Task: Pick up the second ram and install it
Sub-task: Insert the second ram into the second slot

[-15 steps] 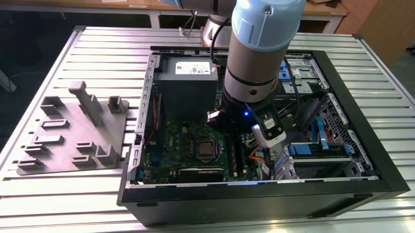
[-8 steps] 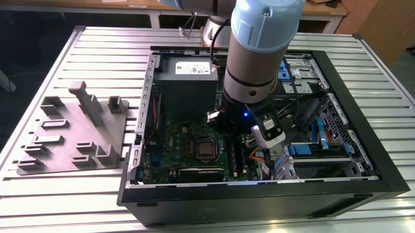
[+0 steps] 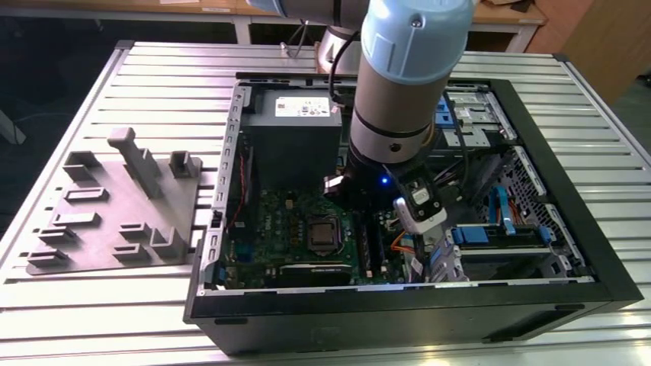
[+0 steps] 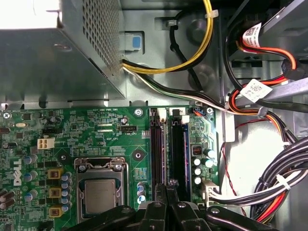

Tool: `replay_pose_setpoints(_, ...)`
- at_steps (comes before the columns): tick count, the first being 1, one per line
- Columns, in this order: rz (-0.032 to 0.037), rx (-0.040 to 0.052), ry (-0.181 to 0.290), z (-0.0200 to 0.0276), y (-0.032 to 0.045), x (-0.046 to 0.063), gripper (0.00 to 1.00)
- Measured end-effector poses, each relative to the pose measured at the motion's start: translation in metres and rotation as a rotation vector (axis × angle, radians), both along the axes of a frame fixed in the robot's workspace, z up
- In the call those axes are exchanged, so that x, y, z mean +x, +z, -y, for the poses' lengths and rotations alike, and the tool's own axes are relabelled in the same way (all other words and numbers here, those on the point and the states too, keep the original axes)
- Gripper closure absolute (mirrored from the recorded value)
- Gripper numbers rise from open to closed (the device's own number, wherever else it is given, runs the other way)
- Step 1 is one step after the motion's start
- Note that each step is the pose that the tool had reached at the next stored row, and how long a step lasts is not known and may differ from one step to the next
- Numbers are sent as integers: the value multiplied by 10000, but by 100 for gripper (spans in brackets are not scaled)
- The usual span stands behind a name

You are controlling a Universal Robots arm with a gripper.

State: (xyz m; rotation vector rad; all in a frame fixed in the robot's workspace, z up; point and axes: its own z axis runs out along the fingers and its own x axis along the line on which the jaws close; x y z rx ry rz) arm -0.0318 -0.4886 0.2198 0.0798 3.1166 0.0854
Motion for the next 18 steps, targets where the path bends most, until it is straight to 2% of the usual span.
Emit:
replay_pose_setpoints(11, 1, -2, 0, 0, -47, -2, 92)
replay_pose_setpoints(18, 0, -1, 0, 0, -49, -3, 92)
